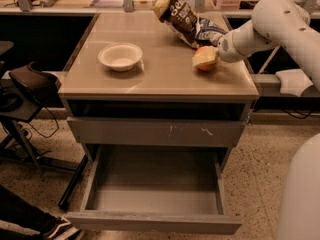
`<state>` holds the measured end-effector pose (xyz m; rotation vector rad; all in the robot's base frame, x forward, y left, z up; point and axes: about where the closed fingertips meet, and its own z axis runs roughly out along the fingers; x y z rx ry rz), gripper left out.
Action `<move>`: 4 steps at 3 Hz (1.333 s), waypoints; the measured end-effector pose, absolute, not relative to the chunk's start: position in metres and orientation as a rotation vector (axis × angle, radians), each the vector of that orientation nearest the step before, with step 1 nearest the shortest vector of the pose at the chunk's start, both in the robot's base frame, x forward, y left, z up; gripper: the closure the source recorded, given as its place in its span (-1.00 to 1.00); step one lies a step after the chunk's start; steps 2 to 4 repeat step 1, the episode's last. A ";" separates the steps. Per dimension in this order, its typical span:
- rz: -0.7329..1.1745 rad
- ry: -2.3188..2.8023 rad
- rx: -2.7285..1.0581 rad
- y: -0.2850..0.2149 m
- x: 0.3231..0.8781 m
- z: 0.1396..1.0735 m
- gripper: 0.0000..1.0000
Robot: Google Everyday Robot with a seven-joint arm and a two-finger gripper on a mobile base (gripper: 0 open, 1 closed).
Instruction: Pick orange from middle drawer and place on counter
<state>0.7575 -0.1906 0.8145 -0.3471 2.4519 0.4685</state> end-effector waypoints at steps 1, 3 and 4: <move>0.469 2.452 -0.347 -0.191 0.757 0.814 -1.00; 0.469 2.452 -0.347 -0.191 0.757 0.814 -1.00; 0.469 2.452 -0.347 -0.191 0.757 0.814 -1.00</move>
Offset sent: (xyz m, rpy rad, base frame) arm 0.0000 0.0000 0.0000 0.0000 0.0000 0.0000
